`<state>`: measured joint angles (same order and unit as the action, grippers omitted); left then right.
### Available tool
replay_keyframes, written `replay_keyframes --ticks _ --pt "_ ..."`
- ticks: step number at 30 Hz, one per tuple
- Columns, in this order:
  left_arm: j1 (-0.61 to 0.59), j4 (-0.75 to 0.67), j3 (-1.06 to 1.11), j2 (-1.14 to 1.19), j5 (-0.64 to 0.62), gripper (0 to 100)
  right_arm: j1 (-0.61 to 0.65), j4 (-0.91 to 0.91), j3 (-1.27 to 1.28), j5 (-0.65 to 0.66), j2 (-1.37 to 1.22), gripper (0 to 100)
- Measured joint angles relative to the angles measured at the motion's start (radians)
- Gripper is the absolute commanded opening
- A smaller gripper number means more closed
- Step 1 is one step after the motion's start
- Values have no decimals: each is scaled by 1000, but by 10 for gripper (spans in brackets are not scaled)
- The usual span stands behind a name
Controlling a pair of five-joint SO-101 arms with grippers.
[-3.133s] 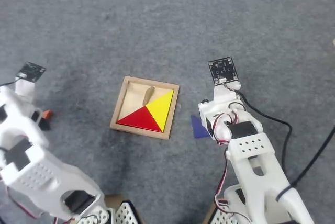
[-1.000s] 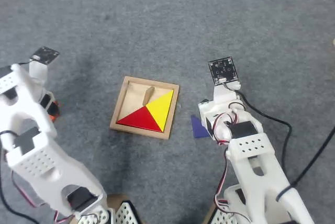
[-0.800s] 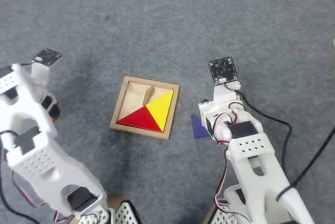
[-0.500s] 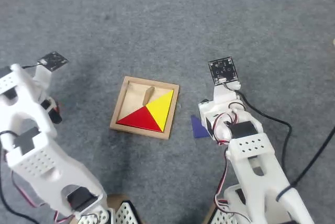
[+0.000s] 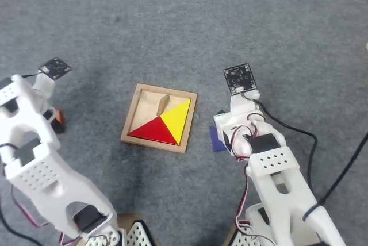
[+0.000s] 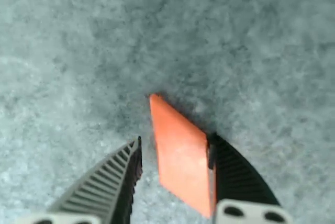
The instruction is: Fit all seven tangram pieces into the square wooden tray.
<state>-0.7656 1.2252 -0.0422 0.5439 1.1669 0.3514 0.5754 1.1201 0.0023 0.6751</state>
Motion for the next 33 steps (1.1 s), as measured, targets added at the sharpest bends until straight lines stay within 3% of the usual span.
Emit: replay_keyframes --ticks 3,10,23,33 --pt "2 -3 -3 12 8 195 0 0 0 0 0 241" --pt "3 44 0 17 9 16 2 0 0 0 0 241" --pt "12 110 3 -51 -71 12 2 0 0 0 0 241" --pt "258 219 3 -175 -304 12 2 0 0 0 0 241"
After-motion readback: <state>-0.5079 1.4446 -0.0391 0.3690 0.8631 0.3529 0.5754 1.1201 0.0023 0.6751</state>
